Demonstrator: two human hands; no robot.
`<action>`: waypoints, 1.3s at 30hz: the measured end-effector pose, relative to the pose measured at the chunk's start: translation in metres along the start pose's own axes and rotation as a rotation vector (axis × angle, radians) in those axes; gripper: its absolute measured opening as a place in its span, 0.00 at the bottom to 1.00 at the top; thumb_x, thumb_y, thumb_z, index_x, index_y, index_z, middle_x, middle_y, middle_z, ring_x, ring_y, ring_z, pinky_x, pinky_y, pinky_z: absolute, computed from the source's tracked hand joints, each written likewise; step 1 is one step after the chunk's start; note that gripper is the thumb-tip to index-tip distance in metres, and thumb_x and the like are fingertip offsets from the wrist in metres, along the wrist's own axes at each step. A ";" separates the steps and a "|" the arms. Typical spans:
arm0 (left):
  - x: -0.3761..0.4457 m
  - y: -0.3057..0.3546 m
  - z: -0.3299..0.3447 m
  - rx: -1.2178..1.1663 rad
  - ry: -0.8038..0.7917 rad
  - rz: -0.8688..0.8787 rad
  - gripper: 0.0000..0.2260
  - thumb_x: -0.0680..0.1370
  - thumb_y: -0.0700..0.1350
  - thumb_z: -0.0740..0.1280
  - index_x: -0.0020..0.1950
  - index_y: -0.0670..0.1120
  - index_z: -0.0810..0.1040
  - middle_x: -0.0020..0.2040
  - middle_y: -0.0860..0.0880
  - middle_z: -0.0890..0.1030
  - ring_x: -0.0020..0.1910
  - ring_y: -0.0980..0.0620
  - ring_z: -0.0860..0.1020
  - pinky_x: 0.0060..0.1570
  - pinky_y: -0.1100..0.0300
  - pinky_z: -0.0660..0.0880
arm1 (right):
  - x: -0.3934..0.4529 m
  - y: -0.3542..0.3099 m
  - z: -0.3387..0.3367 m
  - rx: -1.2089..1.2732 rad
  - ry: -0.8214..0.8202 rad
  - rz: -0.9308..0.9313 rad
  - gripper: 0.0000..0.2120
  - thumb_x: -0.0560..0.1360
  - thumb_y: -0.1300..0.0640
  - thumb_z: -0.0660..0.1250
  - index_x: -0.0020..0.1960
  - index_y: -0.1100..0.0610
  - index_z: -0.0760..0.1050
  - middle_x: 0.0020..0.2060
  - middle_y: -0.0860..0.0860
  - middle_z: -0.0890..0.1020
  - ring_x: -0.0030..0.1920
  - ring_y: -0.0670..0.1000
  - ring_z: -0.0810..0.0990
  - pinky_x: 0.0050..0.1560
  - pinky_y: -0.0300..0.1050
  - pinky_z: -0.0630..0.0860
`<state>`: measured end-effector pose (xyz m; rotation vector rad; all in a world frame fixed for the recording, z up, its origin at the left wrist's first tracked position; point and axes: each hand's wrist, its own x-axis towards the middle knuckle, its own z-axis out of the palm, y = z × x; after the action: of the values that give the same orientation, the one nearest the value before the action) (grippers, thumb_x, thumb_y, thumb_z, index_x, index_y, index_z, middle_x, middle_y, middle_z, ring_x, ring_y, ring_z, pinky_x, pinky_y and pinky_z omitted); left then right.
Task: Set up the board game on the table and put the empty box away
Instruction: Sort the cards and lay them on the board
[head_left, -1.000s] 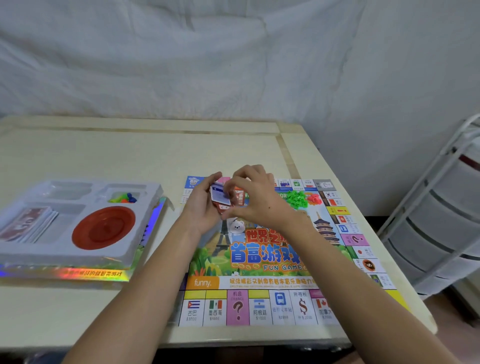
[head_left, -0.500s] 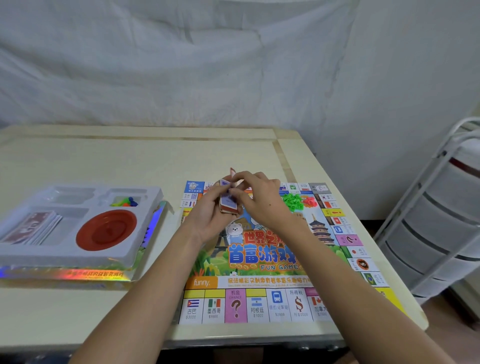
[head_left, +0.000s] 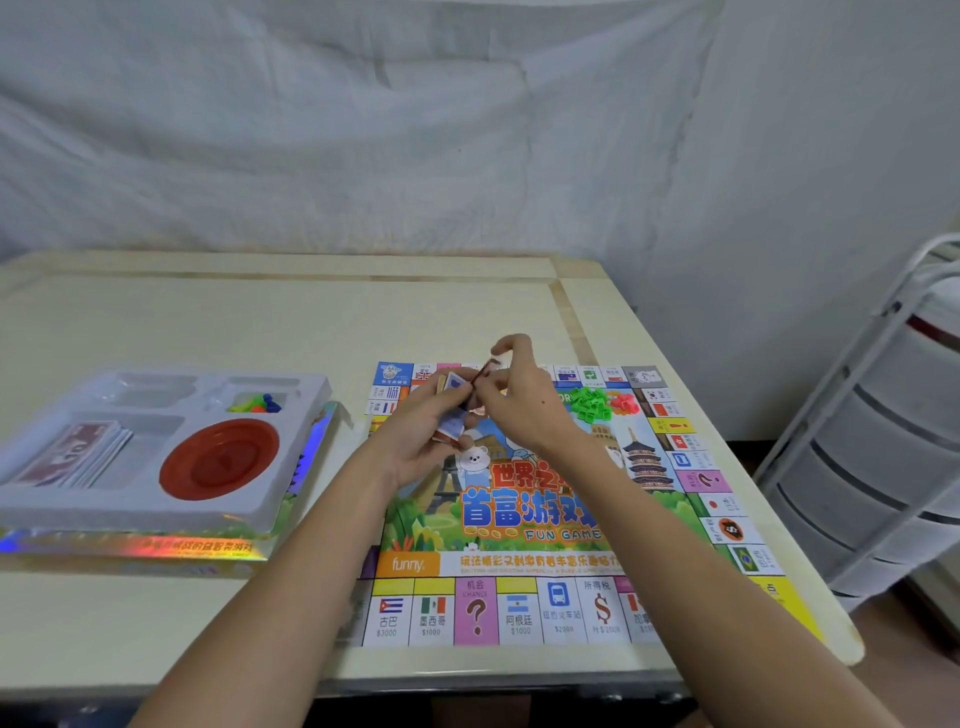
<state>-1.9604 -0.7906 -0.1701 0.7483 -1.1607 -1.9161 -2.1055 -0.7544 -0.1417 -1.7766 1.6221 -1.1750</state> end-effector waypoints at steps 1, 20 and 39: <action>0.000 0.002 -0.001 0.011 -0.002 -0.006 0.08 0.81 0.41 0.64 0.60 0.47 0.77 0.46 0.44 0.76 0.39 0.49 0.72 0.29 0.59 0.68 | 0.001 0.000 0.000 -0.018 -0.005 0.007 0.13 0.79 0.61 0.61 0.62 0.57 0.65 0.37 0.53 0.85 0.41 0.51 0.82 0.42 0.42 0.75; 0.018 0.011 -0.012 0.484 0.281 0.253 0.03 0.77 0.36 0.69 0.49 0.43 0.80 0.33 0.44 0.77 0.30 0.48 0.74 0.27 0.60 0.71 | 0.028 0.019 -0.007 0.100 0.043 0.150 0.06 0.74 0.59 0.72 0.50 0.57 0.81 0.36 0.53 0.85 0.36 0.51 0.85 0.42 0.51 0.84; 0.038 0.029 -0.050 -0.078 0.542 0.321 0.08 0.79 0.35 0.64 0.50 0.47 0.76 0.40 0.45 0.79 0.32 0.51 0.74 0.30 0.60 0.71 | 0.084 0.053 0.039 -0.442 -0.053 0.307 0.11 0.71 0.61 0.71 0.53 0.58 0.77 0.51 0.56 0.80 0.49 0.54 0.79 0.43 0.42 0.78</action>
<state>-1.9326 -0.8536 -0.1680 0.9049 -0.8023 -1.3665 -2.1088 -0.8536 -0.1809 -1.6976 2.1504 -0.6599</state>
